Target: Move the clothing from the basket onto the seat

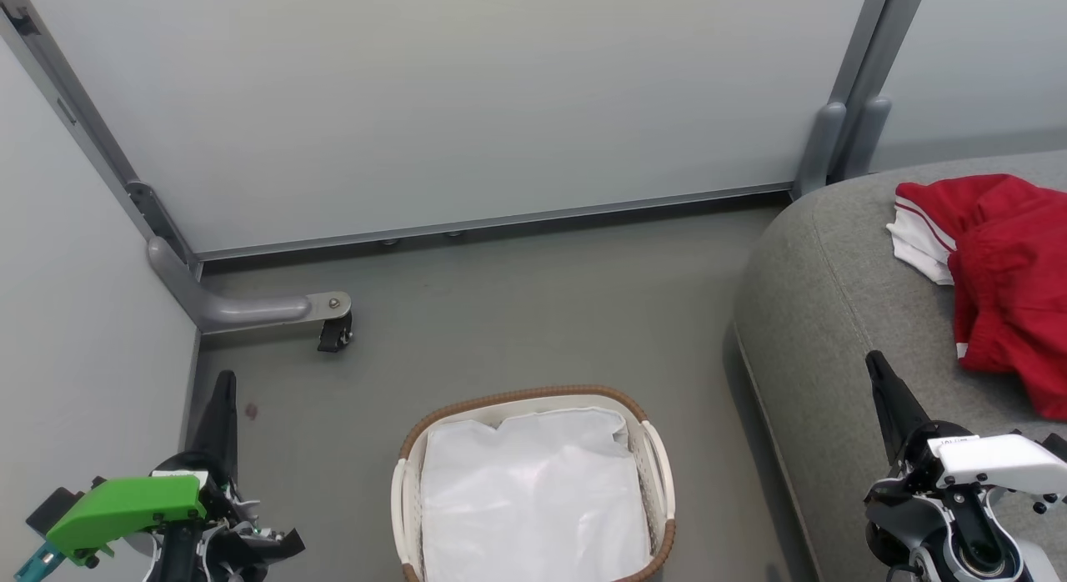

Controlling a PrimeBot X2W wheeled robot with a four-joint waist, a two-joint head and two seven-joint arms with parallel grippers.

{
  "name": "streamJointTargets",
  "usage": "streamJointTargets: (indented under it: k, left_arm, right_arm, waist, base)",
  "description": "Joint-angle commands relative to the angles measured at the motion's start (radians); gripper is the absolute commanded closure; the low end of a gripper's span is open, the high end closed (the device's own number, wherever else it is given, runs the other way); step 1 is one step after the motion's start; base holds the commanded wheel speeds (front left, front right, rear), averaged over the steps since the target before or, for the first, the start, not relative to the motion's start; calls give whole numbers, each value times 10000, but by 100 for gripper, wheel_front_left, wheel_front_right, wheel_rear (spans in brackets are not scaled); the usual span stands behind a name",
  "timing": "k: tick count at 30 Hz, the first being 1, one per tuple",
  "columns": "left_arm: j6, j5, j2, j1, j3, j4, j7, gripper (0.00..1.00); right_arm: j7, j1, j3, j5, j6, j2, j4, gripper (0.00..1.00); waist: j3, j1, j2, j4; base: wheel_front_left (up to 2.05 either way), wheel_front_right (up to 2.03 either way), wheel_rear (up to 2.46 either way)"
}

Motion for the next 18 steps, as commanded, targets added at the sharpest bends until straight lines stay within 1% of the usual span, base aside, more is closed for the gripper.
streamJointTargets:
  k: [1,18]
  left_arm:
    - [-64,-33,58,-107,21,-19,32,100]
    - [-64,-34,59,-107,20,-18,31,100]
  right_arm:
    - [30,102,-18,34,0,-59,-34,100]
    - [29,102,-18,35,0,-59,-34,100]
  waist:
    - [0,0,-1,0]
    - [0,0,-1,0]
  base:
    - [0,0,0]
    - [0,0,0]
